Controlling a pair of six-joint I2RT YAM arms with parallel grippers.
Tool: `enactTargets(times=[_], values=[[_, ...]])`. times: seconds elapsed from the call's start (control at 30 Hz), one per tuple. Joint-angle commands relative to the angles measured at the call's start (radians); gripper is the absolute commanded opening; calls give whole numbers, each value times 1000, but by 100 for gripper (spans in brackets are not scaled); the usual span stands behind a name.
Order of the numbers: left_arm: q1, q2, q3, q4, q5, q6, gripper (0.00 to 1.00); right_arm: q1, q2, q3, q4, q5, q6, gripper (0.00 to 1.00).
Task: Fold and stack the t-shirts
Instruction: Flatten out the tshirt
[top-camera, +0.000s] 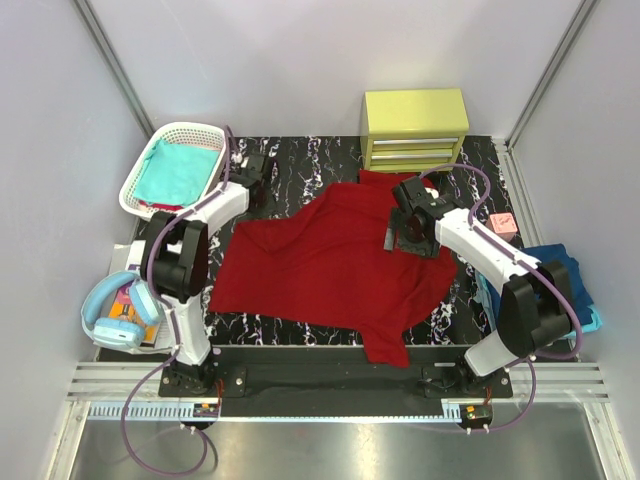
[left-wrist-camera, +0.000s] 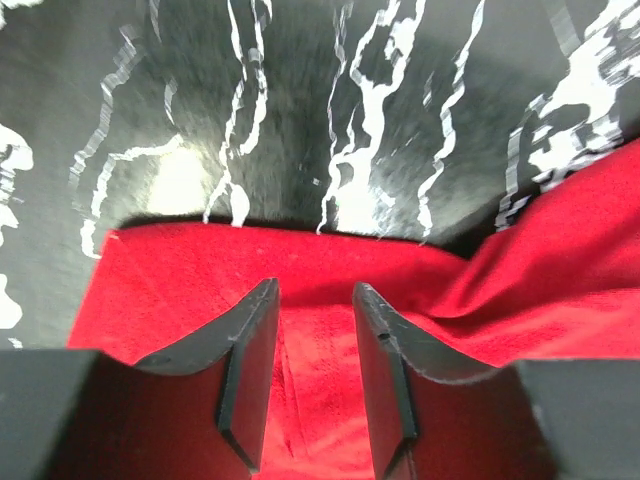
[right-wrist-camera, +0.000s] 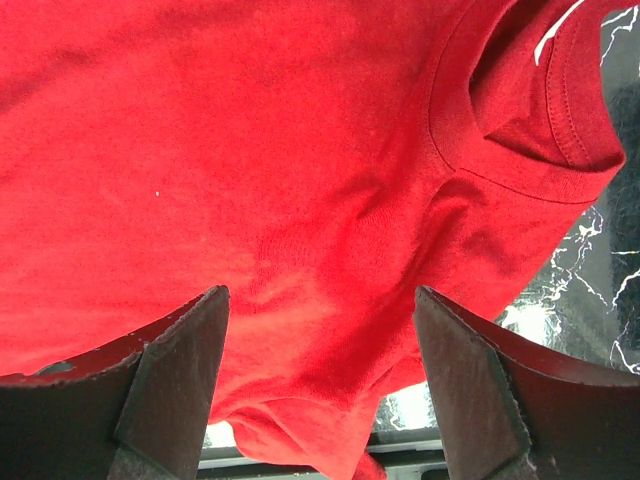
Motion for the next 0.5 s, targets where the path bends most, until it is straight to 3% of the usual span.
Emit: enactTargets(times=[0.0, 0.3, 0.47], values=[[-15, 19, -43, 33, 29, -20, 43, 10, -31, -5, 12, 15, 7, 81], [-15, 35, -57, 40, 44, -20, 46, 10, -17, 4, 12, 14, 3, 81], [-15, 38, -70, 45, 50, -22, 35, 10, -15, 1, 12, 17, 4, 81]])
